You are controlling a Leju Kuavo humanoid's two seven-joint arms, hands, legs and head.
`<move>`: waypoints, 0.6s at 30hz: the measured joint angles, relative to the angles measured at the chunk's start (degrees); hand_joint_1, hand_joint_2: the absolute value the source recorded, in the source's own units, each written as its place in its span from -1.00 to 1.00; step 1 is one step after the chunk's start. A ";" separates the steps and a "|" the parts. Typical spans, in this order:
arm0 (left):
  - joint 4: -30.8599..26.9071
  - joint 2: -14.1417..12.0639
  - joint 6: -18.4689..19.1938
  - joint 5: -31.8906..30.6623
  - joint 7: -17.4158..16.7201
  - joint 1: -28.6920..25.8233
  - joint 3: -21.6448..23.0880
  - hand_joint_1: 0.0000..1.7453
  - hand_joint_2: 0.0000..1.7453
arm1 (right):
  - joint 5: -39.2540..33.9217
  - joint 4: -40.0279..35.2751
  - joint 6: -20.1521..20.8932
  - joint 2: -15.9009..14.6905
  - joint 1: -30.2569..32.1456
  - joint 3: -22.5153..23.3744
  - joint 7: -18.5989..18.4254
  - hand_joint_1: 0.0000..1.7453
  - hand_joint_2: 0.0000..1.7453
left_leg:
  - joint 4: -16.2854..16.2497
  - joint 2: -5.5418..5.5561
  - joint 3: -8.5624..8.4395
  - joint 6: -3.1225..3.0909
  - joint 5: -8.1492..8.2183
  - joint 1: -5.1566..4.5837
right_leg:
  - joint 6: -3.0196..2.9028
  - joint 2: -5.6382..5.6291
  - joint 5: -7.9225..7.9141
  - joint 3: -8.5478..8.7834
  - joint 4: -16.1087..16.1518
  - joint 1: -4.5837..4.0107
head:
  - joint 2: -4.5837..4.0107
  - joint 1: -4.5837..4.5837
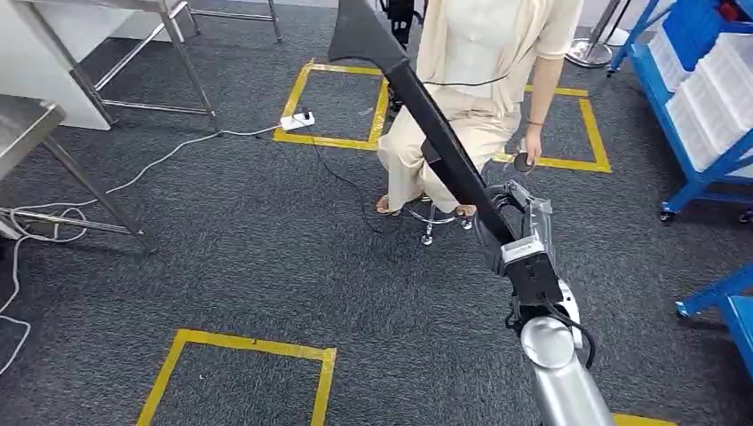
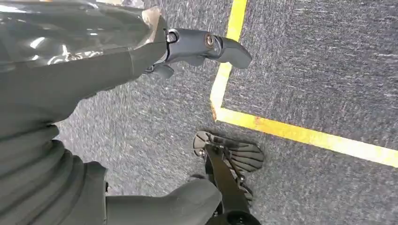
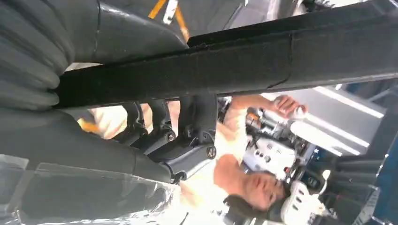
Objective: Take the parts from the cabinet and place them on the table.
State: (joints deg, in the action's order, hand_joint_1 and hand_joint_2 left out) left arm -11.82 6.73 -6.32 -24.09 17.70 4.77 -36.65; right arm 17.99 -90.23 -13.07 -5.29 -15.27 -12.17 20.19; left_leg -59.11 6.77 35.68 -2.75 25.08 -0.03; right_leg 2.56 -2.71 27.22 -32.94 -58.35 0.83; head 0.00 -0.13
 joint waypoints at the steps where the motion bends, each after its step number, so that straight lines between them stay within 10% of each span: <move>1: 0.00 0.00 -0.07 0.00 0.02 -0.04 0.00 -1.00 1.00 | -0.46 0.83 -0.04 0.00 -0.46 -0.04 0.50 1.00 1.00 | 0.17 0.51 0.08 0.34 -0.20 0.24 | -0.36 0.46 -0.06 0.02 -0.10 -0.29 | 0.00 0.10; 3: 0.00 -0.29 -0.22 0.00 0.09 -0.28 -0.07 -1.00 1.00 | -1.03 2.13 -0.20 0.00 -1.41 -0.22 1.14 1.00 1.00 | 0.00 0.63 0.37 0.88 0.01 0.40 | -1.29 1.73 -0.58 0.32 0.63 0.59 | 0.00 0.08; 5: 0.02 -0.28 -0.15 0.00 0.26 -0.34 -0.09 -1.00 1.00 | -1.25 2.78 -0.57 0.02 -1.70 -0.24 1.71 1.00 1.00 | -4.25 -4.91 2.30 1.43 2.85 0.14 | -2.43 2.77 -0.53 0.66 0.88 0.28 | -0.02 -0.40; 6: 0.02 -0.31 -0.13 0.00 0.28 -0.29 -0.15 -1.00 1.00 | -1.38 3.09 -0.74 -0.06 -1.66 -0.22 1.91 1.00 1.00 | -8.74 -5.85 4.52 1.63 5.04 0.33 | -2.62 3.36 -0.39 0.70 0.87 0.04 | -0.02 -0.42; 9: 0.02 -0.31 -0.09 0.00 0.31 -0.49 -0.55 -1.00 1.00 | -1.69 3.85 -1.44 -0.22 -1.07 -0.20 2.26 1.00 1.00 | -17.35 -6.47 9.18 2.08 7.32 0.75 | -2.90 5.34 -0.17 0.77 0.85 -0.29 | -0.02 -0.40; 12: 0.02 -0.33 0.11 -0.04 0.33 -0.54 -0.63 -1.00 1.00 | -1.84 4.12 -1.64 -0.37 -0.90 -0.13 2.39 1.00 1.00 | -5.49 -7.99 3.15 1.81 0.88 0.75 | -2.85 6.87 0.13 1.14 0.83 -0.31 | 0.00 -0.42; 14: 0.00 -0.33 0.20 -0.37 0.31 -0.16 -0.63 -1.00 1.00 | -2.08 3.90 -2.07 -0.48 -0.69 0.26 2.54 1.00 1.00 | -0.04 -11.35 0.09 1.24 0.29 -0.11 | -2.26 7.74 0.55 1.32 0.80 -1.22 | -0.02 -0.36; 18: 0.00 -0.33 0.15 -1.20 0.00 0.04 -0.63 -1.00 1.00 | -2.45 1.36 -2.56 -0.57 0.67 1.18 2.61 1.00 1.00 | 0.80 -8.51 0.17 -0.01 -0.15 -0.31 | -1.21 9.98 0.94 2.15 1.12 -1.47 | 0.00 -0.22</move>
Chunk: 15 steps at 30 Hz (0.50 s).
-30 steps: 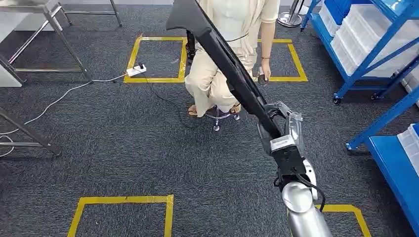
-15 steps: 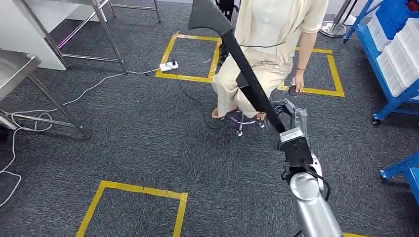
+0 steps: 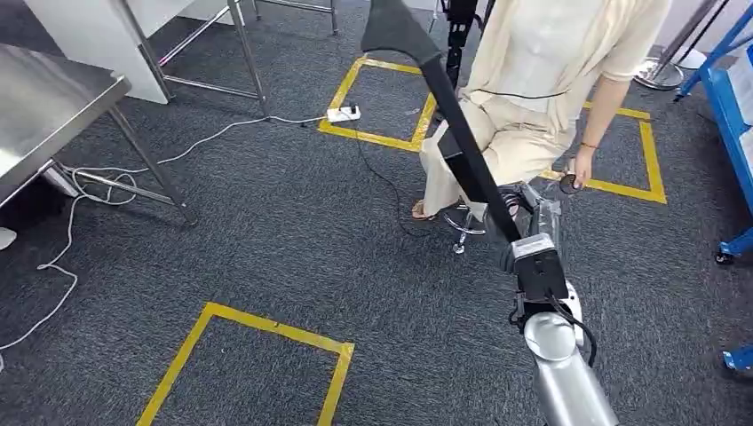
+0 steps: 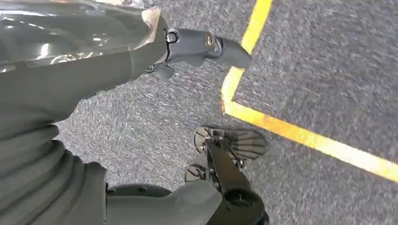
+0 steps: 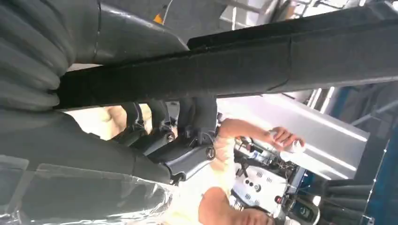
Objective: Take the parts from the cabinet and place them on the table.
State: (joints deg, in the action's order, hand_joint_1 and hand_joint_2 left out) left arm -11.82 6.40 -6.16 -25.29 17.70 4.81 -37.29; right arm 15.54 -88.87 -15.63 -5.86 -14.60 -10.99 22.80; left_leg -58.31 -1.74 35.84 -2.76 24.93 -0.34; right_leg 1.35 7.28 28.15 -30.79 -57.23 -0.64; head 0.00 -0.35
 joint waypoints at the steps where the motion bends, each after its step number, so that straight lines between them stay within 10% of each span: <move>1: 0.00 0.18 0.00 -0.04 -0.20 -0.05 0.00 -1.00 1.00 | 0.00 -1.00 -0.04 -0.13 0.42 0.44 -0.15 1.00 1.00 | 0.59 0.39 -0.68 -0.41 -0.38 0.59 | 0.27 -1.91 0.70 -0.84 -1.08 0.33 | 0.00 0.11; 3: 0.00 0.15 -0.11 -0.09 -0.26 0.32 0.00 -1.00 1.00 | 0.04 -2.57 -0.11 -0.48 1.13 1.24 -0.22 1.00 1.00 | 0.78 1.65 -0.77 -0.85 -0.54 0.64 | -0.39 -6.01 4.06 -3.82 -8.10 0.76 | -0.02 0.20; 6: 0.00 0.17 -0.33 -0.07 -0.28 0.54 -0.02 -1.00 1.00 | 0.24 -3.34 0.20 -1.33 2.48 2.10 -0.74 1.00 1.00 | 0.72 4.27 -0.78 -0.88 -0.52 0.65 | -0.04 -6.94 6.90 -9.22 -18.02 1.16 | 0.00 0.37; 9: 0.02 0.37 -0.37 0.09 -0.28 0.28 -0.11 -1.00 1.00 | 0.26 -3.76 0.35 -1.99 2.48 2.18 -0.87 1.00 1.00 | 0.43 6.51 -0.89 -0.66 -0.47 0.83 | 1.92 -7.56 1.67 -4.32 -7.27 1.87 | 0.00 0.28; 10: 0.02 0.44 -0.42 0.15 -0.28 0.26 -0.20 -1.00 1.00 | 0.28 -3.75 0.37 -2.16 2.33 2.16 -0.87 1.00 1.00 | 0.14 7.32 -0.77 -0.29 -0.32 0.88 | 2.55 -9.69 -0.38 -1.55 -1.46 2.55 | -0.02 0.44; 11: 0.02 0.42 -0.44 0.18 -0.28 0.26 -0.24 -1.00 1.00 | 0.28 -3.71 0.39 -2.27 2.25 2.12 -0.87 1.00 1.00 | -0.05 7.88 -0.56 0.24 -0.24 0.62 | 2.04 -10.53 -0.02 -1.53 -1.07 2.10 | -0.02 0.48; 15: 0.04 0.42 -0.63 0.52 -0.17 -0.43 -0.42 -1.00 1.00 | -0.18 -3.62 0.81 -2.36 1.61 1.97 -0.68 1.00 1.00 | 0.12 9.44 0.23 1.41 -0.81 0.97 | 0.41 -8.26 -0.77 -1.18 -0.70 1.85 | 0.00 0.42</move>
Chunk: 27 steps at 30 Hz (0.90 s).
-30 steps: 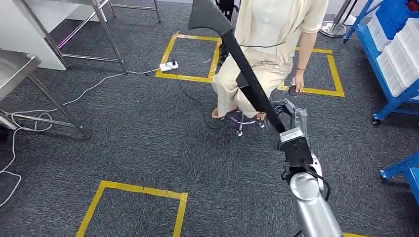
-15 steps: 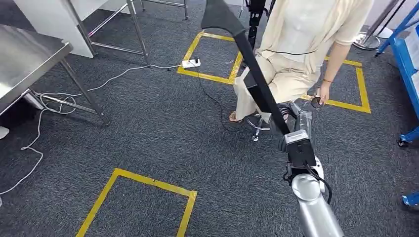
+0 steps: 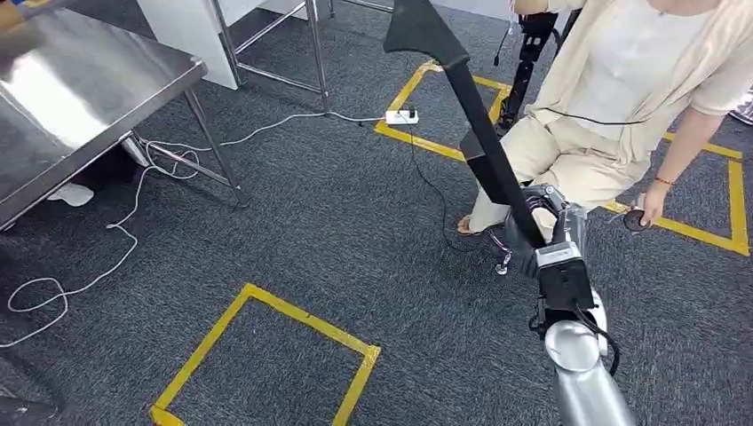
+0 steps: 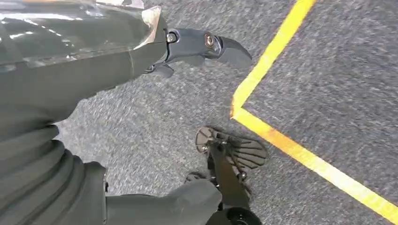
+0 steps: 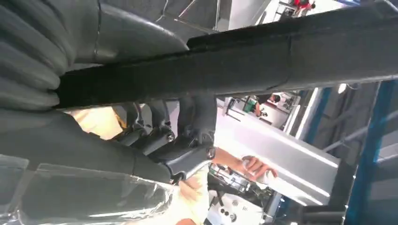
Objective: Take the parts from the cabinet and place them on the table.
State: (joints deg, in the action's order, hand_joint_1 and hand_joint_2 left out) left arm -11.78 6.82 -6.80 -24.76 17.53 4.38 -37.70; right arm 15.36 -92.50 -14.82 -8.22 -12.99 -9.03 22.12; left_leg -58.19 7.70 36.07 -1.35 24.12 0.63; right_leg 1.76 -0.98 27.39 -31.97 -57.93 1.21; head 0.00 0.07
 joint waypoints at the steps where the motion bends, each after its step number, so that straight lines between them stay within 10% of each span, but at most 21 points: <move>1: 0.00 -0.07 -0.09 0.00 0.02 -0.20 -0.02 -1.00 1.00 | -0.11 0.05 0.09 0.05 -0.56 -0.11 0.15 1.00 1.00 | -0.68 -1.44 0.16 0.14 0.62 0.11 | -0.37 0.62 -0.22 0.05 0.19 0.44 | 0.00 0.04; 3: 0.00 0.00 -0.18 0.15 0.26 -0.17 -0.02 -1.00 1.00 | -0.50 0.07 0.22 -0.02 -0.84 -0.11 0.42 1.00 1.00 | -6.44 -6.07 2.90 0.61 4.24 -0.14 | -1.46 1.60 -0.02 0.09 0.19 0.09 | 0.00 -0.70; 6: 0.00 0.00 -0.29 0.20 0.35 -0.23 -0.02 -1.00 1.00 | -0.61 0.48 0.35 -0.02 -0.85 -0.13 0.44 1.00 1.00 | -18.33 -7.48 8.65 0.83 8.69 0.01 | -1.80 3.77 0.21 0.08 0.16 -0.57 | 0.00 -0.68; 9: 0.00 -0.02 -0.33 0.26 0.35 -0.30 -0.02 -1.00 1.00 | -0.61 0.70 0.41 -0.02 -0.94 -0.42 0.44 1.00 1.00 | -8.51 -8.23 3.39 -0.06 3.10 -0.20 | -2.02 5.83 0.44 0.37 0.17 -1.01 | 0.00 -0.66; 11: -0.02 -0.13 -0.35 0.46 0.57 -0.13 -0.04 -1.00 1.00 | -0.76 0.70 0.41 -0.02 -1.16 -0.48 0.50 1.00 1.00 | -0.92 -12.93 -0.75 -1.26 1.99 -1.22 | -1.95 6.89 0.71 0.59 0.17 -1.32 | 0.00 -0.59; 15: -0.02 -0.13 -0.57 0.59 0.96 -0.36 -0.50 -1.00 1.00 | -0.94 0.96 0.41 0.07 -1.38 -0.98 0.61 1.00 1.00 | -0.61 -10.17 -0.35 -1.56 1.69 -1.71 | -1.21 9.23 1.02 0.90 0.47 -1.64 | 0.00 -0.67; 16: 0.00 -0.11 -0.68 0.59 1.01 -0.47 -0.72 -1.00 1.00 | -0.94 0.94 0.41 0.07 -1.48 -1.18 0.68 1.00 1.00 | 0.55 -9.31 -1.34 -2.08 0.97 -0.76 | -0.66 8.61 1.49 0.96 0.10 -2.15 | 0.00 -0.55; 18: 0.00 -0.09 -0.96 0.55 1.03 -0.41 -0.90 -1.00 1.00 | -0.94 1.03 0.33 -0.04 -1.58 -1.31 0.83 1.00 1.00 | 0.96 -8.17 -1.64 -2.48 0.56 -0.60 | -0.95 2.74 3.92 -0.97 -4.61 -1.31 | 0.00 -0.57; 22: 0.00 -0.04 -1.07 0.39 1.03 -0.31 -1.11 -1.00 1.00 | -0.57 1.73 0.22 -0.48 -1.54 -1.55 0.90 1.00 1.00 | 0.90 -4.69 -1.55 -2.42 0.55 -0.48 | -0.35 1.39 7.53 -7.99 -17.31 -0.51 | 0.00 -0.24; 25: 0.02 0.18 -0.94 0.24 1.03 -0.39 -1.27 -1.00 1.00 | -0.33 1.97 0.15 -0.59 -1.63 -1.66 0.92 1.00 1.00 | 0.48 -2.10 -1.70 -1.92 0.72 -0.08 | 1.91 0.30 1.46 -2.86 -5.23 0.38 | 0.00 -0.28; 26: 0.02 0.15 -0.90 0.13 1.03 -0.38 -1.27 -1.00 1.00 | -0.22 2.05 0.07 -0.61 -1.66 -1.68 0.98 1.00 1.00 | 0.19 -1.39 -1.41 -1.48 0.89 -0.06 | 2.46 -2.44 0.04 -0.99 -0.85 1.02 | 0.00 -0.07; 27: 0.02 0.11 -0.90 0.07 1.00 -0.33 -1.31 -1.00 1.00 | -0.20 2.23 -0.09 -0.68 -1.70 -1.75 1.16 1.00 1.00 | -0.35 -0.62 -1.06 -0.89 1.14 -0.37 | 1.85 -3.28 0.21 -1.00 -0.40 0.76 | 0.00 0.04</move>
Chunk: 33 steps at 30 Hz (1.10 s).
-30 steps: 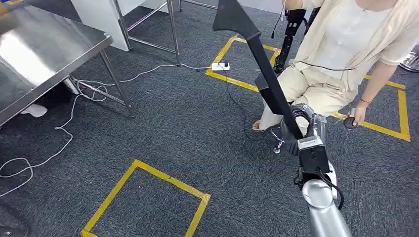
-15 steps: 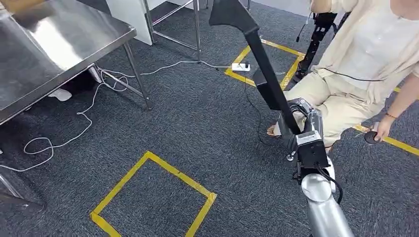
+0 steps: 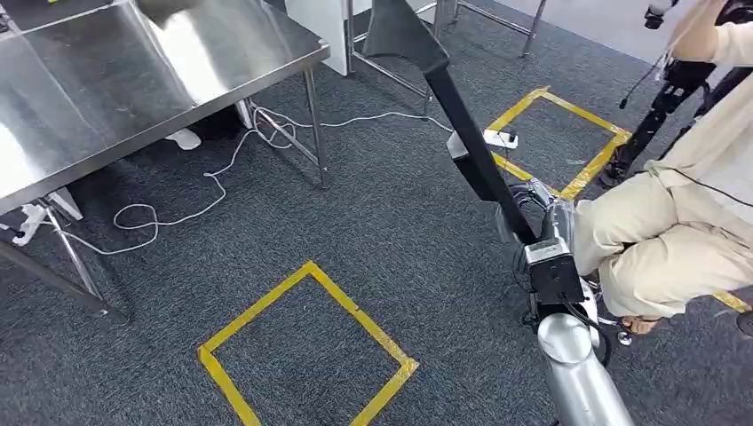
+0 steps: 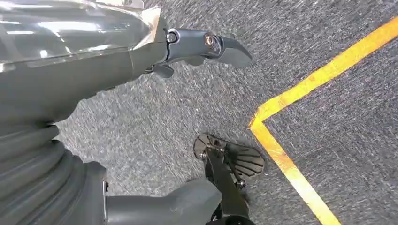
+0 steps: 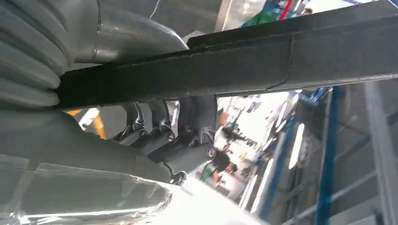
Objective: Take the parts from the cabinet and place them on the table.
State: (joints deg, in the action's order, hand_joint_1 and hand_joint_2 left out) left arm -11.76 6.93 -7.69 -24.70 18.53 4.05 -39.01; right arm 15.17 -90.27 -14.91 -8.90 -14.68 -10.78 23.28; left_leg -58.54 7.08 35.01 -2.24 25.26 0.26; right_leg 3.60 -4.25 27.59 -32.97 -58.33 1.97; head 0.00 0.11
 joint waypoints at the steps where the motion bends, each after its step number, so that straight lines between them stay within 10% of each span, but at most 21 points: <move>1: 0.00 0.00 0.02 -0.07 0.00 -0.02 -0.02 -1.00 1.00 | 0.13 0.04 -0.17 -0.22 0.09 -0.02 0.22 1.00 1.00 | 0.09 0.26 0.21 0.34 -0.15 0.03 | -0.64 1.02 -0.10 0.10 -0.02 -0.12 | 0.00 -0.15; 4: -0.02 -0.15 0.00 -0.30 0.00 -0.43 -0.11 -1.00 1.00 | -3.24 0.06 -1.66 -0.22 0.49 0.22 2.93 1.00 1.00 | 0.35 0.96 0.71 1.19 -0.42 0.47 | -1.90 2.16 -0.57 0.21 0.13 0.22 | 0.00 -0.15; 6: 0.00 -0.07 0.00 -0.46 0.00 -0.35 -0.11 -1.00 1.00 | -4.59 0.00 -2.05 -0.15 0.57 0.61 4.15 1.00 1.00 | -3.30 -4.88 2.02 1.65 2.22 0.18 | -2.90 2.73 -0.61 0.36 0.24 -0.01 | 0.00 -0.96; 8: 0.00 -0.09 -0.02 -0.46 0.02 0.03 -0.11 -1.00 1.00 | -4.79 0.02 -2.29 -0.24 1.02 0.96 4.02 1.00 1.00 | -12.68 -6.66 6.54 2.00 6.76 0.48 | -3.26 3.52 -0.50 0.33 0.24 -0.46 | -0.02 -0.90; 10: 0.00 -0.07 -0.02 -0.46 0.02 -0.08 -0.13 -1.00 1.00 | -4.63 0.17 -1.64 -0.76 1.26 0.90 2.78 1.00 1.00 | -18.18 -6.89 9.27 2.10 8.00 0.51 | -3.35 4.03 -0.43 0.34 0.23 -0.67 | -0.02 -0.94; 14: 0.00 -0.15 0.00 -0.44 0.11 -0.08 -0.13 -1.00 1.00 | -5.97 0.22 -0.70 -1.75 1.47 0.94 2.56 1.00 1.00 | -2.48 -7.08 1.20 0.70 0.09 0.28 | -3.36 4.58 -0.34 0.57 0.23 -0.98 | -0.02 -0.96; 15: 0.00 -0.29 0.00 -0.44 0.15 0.03 -0.13 -1.00 1.00 | -6.27 0.24 -0.48 -1.90 1.49 1.03 2.58 1.00 1.00 | -0.49 -7.53 0.18 0.45 0.87 -0.07 | -3.16 4.71 -0.22 0.45 0.23 -1.41 | 0.00 -0.85; 17: 0.00 -0.20 0.02 -0.50 0.24 -0.10 -0.13 -1.00 1.00 | -6.71 0.26 -0.46 -2.64 1.58 1.29 2.62 1.00 1.00 | 0.01 -7.43 0.20 1.46 0.31 -0.05 | -3.26 4.81 0.10 0.19 -0.02 -2.01 | 0.00 -0.87; 33: 0.00 -0.22 0.04 -0.70 0.52 -0.20 -0.15 -1.00 1.00 | -8.13 -0.42 0.66 -4.20 3.52 2.73 2.56 1.00 1.00 | -0.07 -6.90 0.22 0.40 0.38 -1.20 | -2.50 5.23 -0.11 0.32 0.28 -1.43 | -0.02 -0.87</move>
State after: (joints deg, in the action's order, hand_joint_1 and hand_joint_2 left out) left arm -11.76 6.71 -7.65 -25.40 19.06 3.85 -39.17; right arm 7.04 -90.68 -14.25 -13.09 -11.16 -8.04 25.83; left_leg -58.61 0.18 35.24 -1.84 25.65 -0.94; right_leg 1.10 0.97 27.49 -32.65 -58.05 0.53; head -0.02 -0.76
